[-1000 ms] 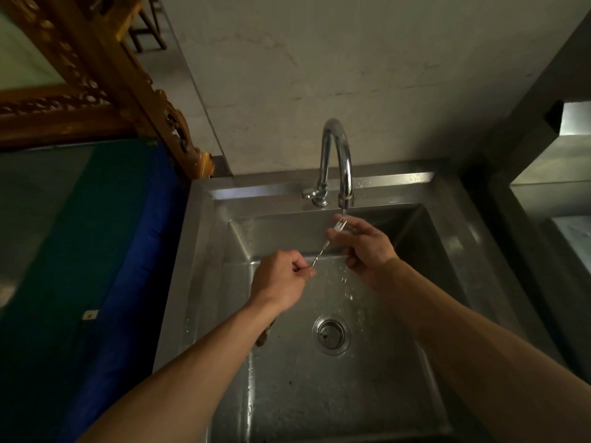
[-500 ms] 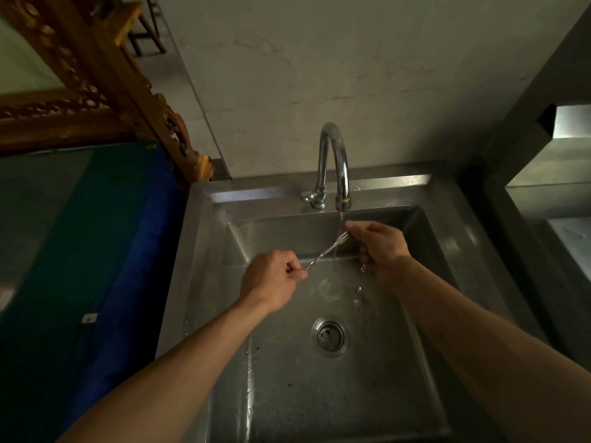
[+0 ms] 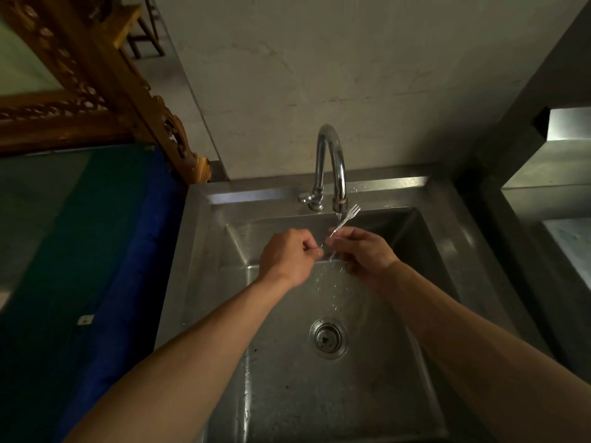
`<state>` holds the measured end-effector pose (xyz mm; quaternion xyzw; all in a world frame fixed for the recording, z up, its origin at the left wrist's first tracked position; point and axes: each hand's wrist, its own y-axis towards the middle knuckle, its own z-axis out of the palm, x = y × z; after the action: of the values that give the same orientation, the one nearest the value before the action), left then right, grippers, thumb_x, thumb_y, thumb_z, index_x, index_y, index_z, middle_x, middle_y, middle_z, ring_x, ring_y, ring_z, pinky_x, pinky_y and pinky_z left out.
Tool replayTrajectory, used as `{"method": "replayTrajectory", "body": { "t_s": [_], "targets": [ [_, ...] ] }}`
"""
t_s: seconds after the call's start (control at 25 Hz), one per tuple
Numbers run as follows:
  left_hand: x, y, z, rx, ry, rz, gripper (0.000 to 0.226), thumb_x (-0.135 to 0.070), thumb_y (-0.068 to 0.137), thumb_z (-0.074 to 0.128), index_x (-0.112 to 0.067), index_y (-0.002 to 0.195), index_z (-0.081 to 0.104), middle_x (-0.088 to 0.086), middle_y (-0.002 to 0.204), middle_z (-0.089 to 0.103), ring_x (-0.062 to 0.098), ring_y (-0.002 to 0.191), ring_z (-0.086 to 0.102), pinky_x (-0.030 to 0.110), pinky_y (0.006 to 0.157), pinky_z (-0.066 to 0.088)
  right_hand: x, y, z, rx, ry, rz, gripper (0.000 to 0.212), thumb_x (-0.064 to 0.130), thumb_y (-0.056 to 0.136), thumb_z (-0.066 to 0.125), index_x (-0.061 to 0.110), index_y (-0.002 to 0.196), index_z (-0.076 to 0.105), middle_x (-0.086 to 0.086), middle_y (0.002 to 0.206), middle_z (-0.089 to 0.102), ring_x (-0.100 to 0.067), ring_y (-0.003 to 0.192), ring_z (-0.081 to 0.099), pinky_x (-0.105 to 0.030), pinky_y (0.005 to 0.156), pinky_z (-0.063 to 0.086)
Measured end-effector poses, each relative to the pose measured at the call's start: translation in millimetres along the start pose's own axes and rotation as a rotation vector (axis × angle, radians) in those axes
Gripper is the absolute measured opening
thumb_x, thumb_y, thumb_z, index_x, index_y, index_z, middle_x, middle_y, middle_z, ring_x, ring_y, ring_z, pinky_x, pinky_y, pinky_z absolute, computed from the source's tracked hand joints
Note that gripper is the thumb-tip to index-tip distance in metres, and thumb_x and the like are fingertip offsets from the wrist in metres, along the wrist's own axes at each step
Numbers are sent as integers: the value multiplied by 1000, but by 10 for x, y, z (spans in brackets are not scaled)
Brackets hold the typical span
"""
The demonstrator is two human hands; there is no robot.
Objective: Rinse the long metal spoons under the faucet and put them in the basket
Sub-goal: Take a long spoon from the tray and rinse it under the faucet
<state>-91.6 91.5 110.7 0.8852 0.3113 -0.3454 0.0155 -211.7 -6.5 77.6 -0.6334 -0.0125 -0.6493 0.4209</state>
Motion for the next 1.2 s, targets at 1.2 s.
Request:
{"method": "replayTrajectory", "body": {
  "t_s": [1.2],
  "targets": [
    [-109,48,-79,10,-1,10,6,-30,81,71,-26,84,74,-5,85,74,14,83,67,35,79,54,197,-71,76,-199,-16,31,20,30,86,70,12,95,71,2,70,72,-13,58,52,-26,50,40]
  ]
}}
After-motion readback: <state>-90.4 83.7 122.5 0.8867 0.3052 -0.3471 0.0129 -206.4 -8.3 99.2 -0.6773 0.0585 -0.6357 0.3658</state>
